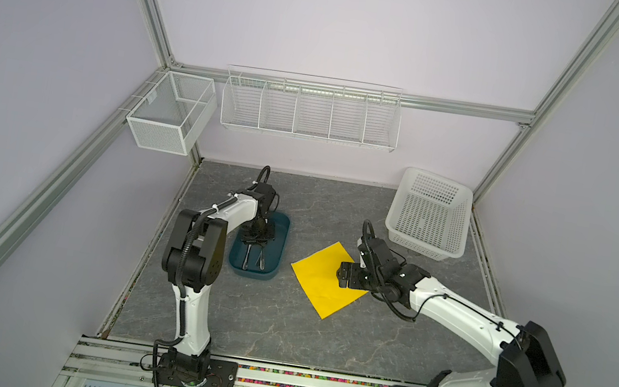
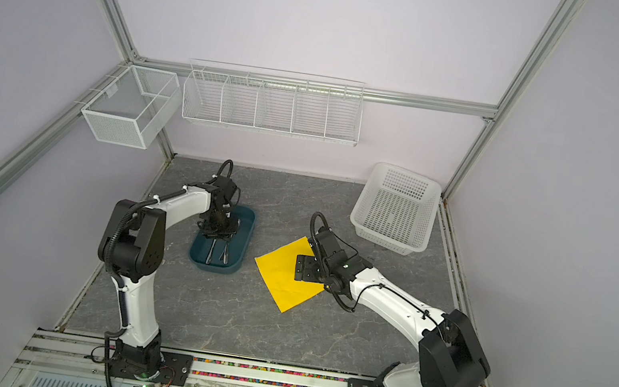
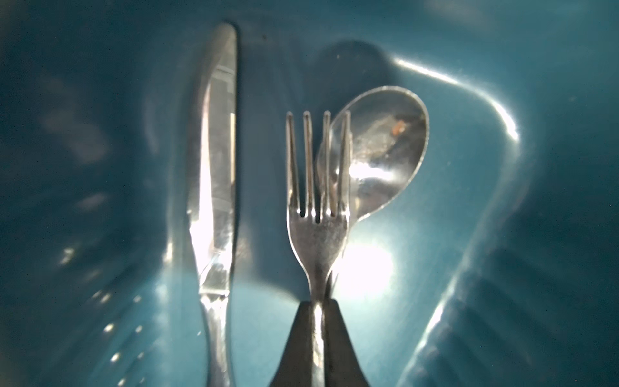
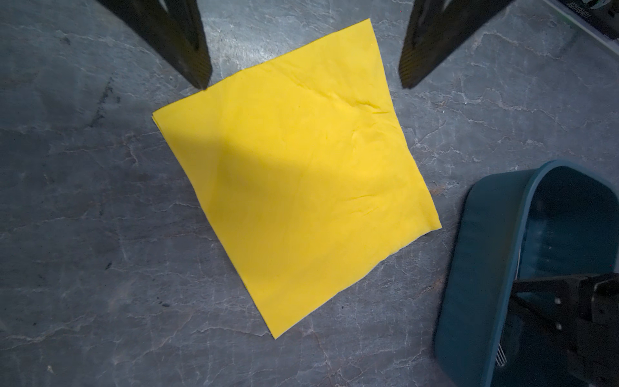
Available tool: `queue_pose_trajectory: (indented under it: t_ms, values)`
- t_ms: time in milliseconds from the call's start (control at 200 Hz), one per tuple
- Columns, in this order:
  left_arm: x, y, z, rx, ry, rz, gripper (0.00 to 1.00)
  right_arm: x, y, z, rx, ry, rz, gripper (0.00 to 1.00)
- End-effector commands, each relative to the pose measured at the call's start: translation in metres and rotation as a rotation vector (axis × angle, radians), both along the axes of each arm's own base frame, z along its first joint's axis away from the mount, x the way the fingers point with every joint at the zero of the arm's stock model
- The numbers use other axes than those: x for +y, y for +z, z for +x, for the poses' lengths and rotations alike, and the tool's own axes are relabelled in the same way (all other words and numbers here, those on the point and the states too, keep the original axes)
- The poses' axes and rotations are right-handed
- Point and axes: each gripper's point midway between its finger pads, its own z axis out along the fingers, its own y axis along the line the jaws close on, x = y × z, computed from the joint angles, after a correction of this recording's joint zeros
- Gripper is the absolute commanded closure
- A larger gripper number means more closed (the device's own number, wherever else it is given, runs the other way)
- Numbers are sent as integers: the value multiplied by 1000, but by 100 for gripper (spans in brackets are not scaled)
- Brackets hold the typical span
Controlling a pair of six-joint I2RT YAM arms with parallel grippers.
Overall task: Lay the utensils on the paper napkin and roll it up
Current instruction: 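Close the left gripper on the fork handle in the tray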
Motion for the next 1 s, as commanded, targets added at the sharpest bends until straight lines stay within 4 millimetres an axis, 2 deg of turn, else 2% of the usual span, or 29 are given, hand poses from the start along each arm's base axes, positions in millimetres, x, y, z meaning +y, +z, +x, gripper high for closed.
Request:
queue_pose_trajectory:
  t_ms: [0,205,435,700,875,995]
  values:
    - [6,27,-3,-43,-1,12,92,-1,-1,1,6,-20,-11,9]
    - [6,35,-1,-56,-7,5,92,-1,-3,0,12,-19,-10,9]
    - [-19,34,1,-52,-57,-112,92,0,-2,0,10,-19,-3,9]
    - [-31,3,-4,34,-80,-140,92,1,1,1,8,-20,1,9]
    - [-29,-13,-6,58,-61,-123,92,0,0,0,12,-19,-1,9]
    - [-24,-23,-8,79,-57,-88,88,2,-1,1,16,-15,-2,9]
